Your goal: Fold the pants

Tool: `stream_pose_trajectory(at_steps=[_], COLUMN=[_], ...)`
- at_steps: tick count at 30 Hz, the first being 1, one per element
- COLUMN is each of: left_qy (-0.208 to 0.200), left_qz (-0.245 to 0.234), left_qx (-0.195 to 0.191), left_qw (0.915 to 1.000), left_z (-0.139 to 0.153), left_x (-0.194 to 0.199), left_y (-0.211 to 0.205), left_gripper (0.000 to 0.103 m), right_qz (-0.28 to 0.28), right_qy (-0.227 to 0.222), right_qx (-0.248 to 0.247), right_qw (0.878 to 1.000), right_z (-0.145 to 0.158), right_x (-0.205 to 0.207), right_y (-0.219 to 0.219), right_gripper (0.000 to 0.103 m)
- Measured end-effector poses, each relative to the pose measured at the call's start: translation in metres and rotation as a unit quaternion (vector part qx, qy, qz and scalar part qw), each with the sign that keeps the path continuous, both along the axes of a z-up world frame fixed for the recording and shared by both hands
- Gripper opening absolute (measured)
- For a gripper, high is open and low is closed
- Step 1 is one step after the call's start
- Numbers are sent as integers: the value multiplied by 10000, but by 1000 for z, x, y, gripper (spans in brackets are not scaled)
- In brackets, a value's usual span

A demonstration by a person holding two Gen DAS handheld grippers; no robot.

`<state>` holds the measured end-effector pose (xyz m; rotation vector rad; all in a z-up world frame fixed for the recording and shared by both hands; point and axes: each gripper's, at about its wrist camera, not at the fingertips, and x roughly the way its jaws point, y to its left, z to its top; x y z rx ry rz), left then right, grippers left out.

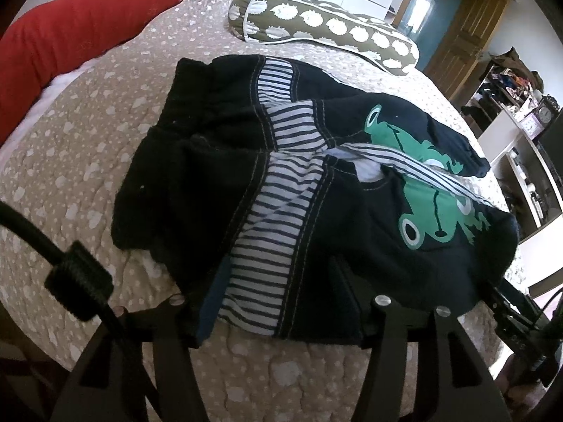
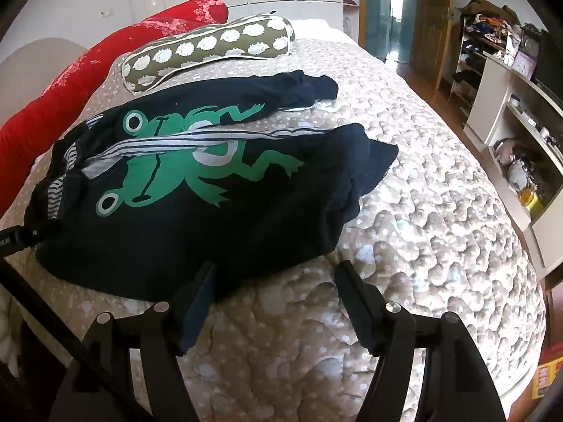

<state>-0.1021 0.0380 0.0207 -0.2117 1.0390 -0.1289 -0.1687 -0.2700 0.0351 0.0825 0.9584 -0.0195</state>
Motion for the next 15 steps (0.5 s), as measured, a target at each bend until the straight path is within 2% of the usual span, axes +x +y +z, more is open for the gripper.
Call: stream_pose_trajectory(at_steps=[5, 7, 11, 15], left_qy=[-84, -301, -388, -365], left_qz=[-9, 55, 53, -367], left_qx=[-594, -605, -695, -618], left_qw=[9982, 9977, 9968, 9967], left_z=[24, 42, 63, 75], left_x=[-10, -8, 17, 60], left_y=[22, 36, 54, 50], left_gripper=[57, 57, 57, 58], right_qz=[82, 173, 309, 629], right_qy=[126, -15, -217, -290], right_qx=[131, 167, 101, 44], right_qw=[9998, 9997, 9992, 9976], right_z=[14, 30, 59, 75], right_x=[0, 1, 21, 65], right_y=[-2, -7, -19, -22], right_gripper=[72, 72, 72, 73])
